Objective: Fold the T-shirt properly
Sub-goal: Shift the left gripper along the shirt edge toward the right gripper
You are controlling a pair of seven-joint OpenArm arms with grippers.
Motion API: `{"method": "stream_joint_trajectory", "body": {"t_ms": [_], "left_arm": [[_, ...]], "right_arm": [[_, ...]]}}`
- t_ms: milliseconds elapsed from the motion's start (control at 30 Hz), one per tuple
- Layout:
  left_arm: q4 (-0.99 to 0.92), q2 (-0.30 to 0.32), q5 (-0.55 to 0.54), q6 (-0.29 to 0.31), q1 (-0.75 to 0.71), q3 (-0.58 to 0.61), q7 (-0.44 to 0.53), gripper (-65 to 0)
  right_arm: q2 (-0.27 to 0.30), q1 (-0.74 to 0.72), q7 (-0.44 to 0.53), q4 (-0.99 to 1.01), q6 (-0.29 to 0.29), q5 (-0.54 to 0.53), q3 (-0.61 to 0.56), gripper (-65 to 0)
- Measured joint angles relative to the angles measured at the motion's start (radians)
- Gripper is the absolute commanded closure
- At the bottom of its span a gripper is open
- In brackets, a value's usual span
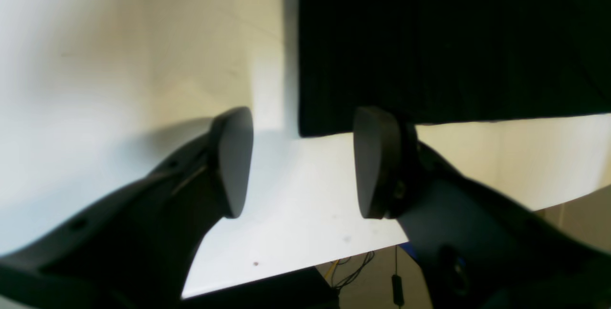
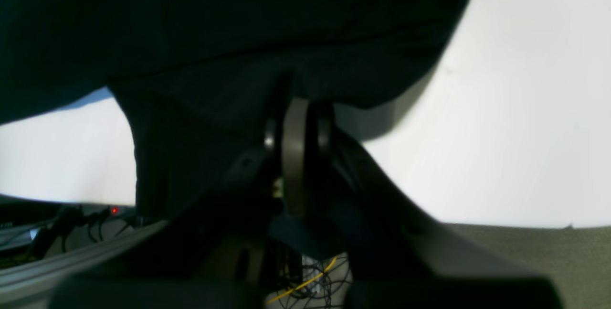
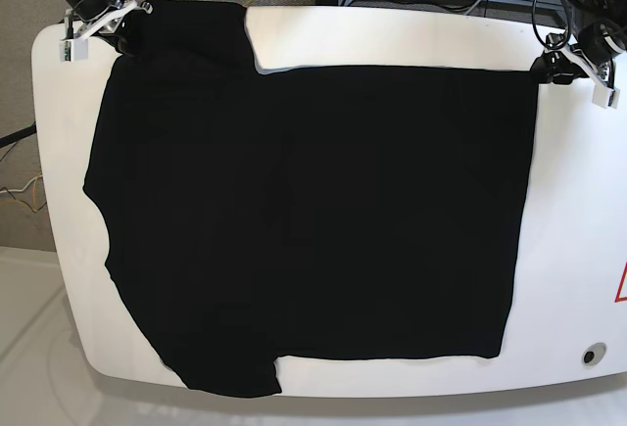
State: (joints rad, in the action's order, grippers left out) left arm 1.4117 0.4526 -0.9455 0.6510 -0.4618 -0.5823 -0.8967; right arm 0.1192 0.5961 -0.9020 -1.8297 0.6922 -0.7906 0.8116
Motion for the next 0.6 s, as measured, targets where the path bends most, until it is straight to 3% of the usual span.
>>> {"method": "stream_joint_trajectory", "body": {"t_ms": [600], "left_arm": [[-0.039,0.012,-0.024,-0.018,0.016,0.089,0.06,-31.4]], "right_arm": [[0.0,-0.003,0.0,0.0,0.0,0.001,0.003,0.0]]}}
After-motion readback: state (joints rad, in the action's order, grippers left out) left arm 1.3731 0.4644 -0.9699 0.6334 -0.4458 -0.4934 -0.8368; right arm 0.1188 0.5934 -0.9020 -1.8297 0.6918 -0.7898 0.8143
